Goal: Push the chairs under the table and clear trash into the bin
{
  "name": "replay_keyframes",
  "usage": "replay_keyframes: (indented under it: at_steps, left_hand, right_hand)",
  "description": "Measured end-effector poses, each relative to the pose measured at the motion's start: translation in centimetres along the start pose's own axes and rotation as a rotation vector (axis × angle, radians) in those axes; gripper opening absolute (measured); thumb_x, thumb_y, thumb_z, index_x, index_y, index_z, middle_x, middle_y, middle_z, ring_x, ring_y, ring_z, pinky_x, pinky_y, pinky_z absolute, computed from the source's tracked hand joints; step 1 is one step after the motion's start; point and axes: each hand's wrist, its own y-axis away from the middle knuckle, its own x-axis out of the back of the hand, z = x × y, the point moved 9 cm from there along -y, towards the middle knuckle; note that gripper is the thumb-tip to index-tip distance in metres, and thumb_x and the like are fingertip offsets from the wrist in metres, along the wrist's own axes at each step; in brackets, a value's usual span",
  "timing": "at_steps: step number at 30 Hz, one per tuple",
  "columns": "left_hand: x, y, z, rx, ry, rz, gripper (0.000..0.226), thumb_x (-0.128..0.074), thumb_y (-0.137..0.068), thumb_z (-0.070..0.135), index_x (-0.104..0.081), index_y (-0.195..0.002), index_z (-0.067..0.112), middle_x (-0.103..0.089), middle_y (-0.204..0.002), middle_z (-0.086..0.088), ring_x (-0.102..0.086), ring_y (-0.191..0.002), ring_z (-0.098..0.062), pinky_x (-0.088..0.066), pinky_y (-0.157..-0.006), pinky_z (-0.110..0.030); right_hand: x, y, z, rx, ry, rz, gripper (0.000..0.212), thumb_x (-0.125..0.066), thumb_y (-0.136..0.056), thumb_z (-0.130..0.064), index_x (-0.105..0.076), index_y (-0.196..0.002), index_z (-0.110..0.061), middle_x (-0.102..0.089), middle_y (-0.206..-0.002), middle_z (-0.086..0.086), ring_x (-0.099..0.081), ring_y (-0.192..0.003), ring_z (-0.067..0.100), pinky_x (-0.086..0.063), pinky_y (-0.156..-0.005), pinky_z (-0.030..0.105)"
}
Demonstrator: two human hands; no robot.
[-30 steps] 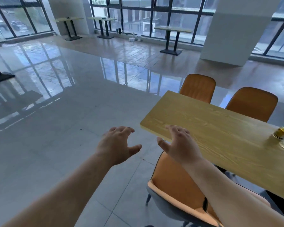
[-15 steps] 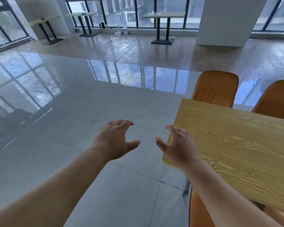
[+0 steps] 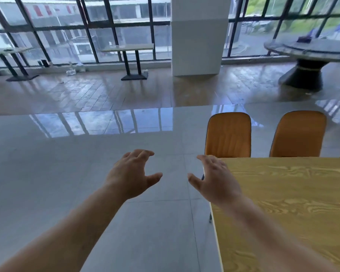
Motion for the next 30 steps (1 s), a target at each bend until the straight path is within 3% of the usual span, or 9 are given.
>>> replay_keyframes:
  at_steps: [5,9,14,21,25,30]
  left_hand:
    - [3.7,-13.4,-1.5,-0.183,0.036,-0.007,0.081,-0.059,-0.087,0.074,-0.039,-0.153,0.031,-0.043,-0.157,0.006,-0.037,-0.144,-0.021,-0.037,-0.115,-0.043]
    - [4.1,-23.8,1.4,-0.343,0.061,-0.021,0.080,-0.060,-0.086,0.073,-0.041,-0.152,0.031,-0.045,-0.156,0.004,-0.039,-0.143,-0.022,-0.038,-0.114,-0.044]
    - [-0.2,-37.5,5.1,-0.518,0.014,-0.080,0.078,-0.061,-0.087,0.073,-0.042,-0.151,0.034,-0.045,-0.156,0.007,-0.041,-0.141,-0.021,-0.042,-0.112,-0.042]
    - [-5.3,-59.9,11.0,-0.655,-0.076,-0.148,0.079,-0.061,-0.087,0.074,-0.042,-0.152,0.032,-0.046,-0.156,0.006,-0.043,-0.141,-0.022,-0.042,-0.112,-0.041]
    - [-6.1,-70.2,14.8,-0.734,-0.101,-0.203,0.078,-0.062,-0.088,0.071,-0.039,-0.153,0.034,-0.043,-0.158,0.008,-0.041,-0.142,-0.021,-0.041,-0.113,-0.043]
    - [-5.2,-83.0,20.8,-0.843,-0.062,-0.179,0.077,-0.064,-0.088,0.069,-0.042,-0.152,0.033,-0.044,-0.156,0.008,-0.042,-0.140,-0.020,-0.041,-0.112,-0.042]
  right_hand:
    - [3.4,-8.9,-0.2,-0.154,0.068,0.122,0.069,-0.054,-0.096,-0.059,-0.042,-0.152,-0.021,-0.049,-0.152,0.003,-0.040,-0.141,0.027,-0.043,-0.107,0.043]
    - [4.9,-14.4,2.1,-0.276,0.082,0.225,0.068,-0.052,-0.096,-0.060,-0.044,-0.151,-0.022,-0.052,-0.150,0.004,-0.042,-0.140,0.027,-0.043,-0.106,0.042]
    - [3.5,-22.8,8.6,-0.446,0.057,0.329,0.065,-0.051,-0.095,-0.061,-0.046,-0.148,-0.025,-0.054,-0.147,-0.001,-0.046,-0.133,0.022,-0.048,-0.100,0.042]
    - [1.6,-40.4,19.8,-0.573,-0.008,0.335,0.069,-0.045,-0.094,-0.069,-0.043,-0.150,-0.029,-0.051,-0.151,-0.003,-0.042,-0.140,0.022,-0.043,-0.108,0.041]
    - [3.4,-49.0,25.1,-0.649,-0.036,0.341,0.078,-0.040,-0.089,-0.076,-0.042,-0.150,-0.028,-0.051,-0.150,-0.003,-0.042,-0.140,0.023,-0.042,-0.108,0.041]
    - [7.6,-57.9,31.3,-0.749,-0.003,0.456,0.072,-0.051,-0.091,-0.068,-0.044,-0.148,-0.025,-0.055,-0.144,-0.001,-0.042,-0.133,0.026,-0.045,-0.100,0.041]
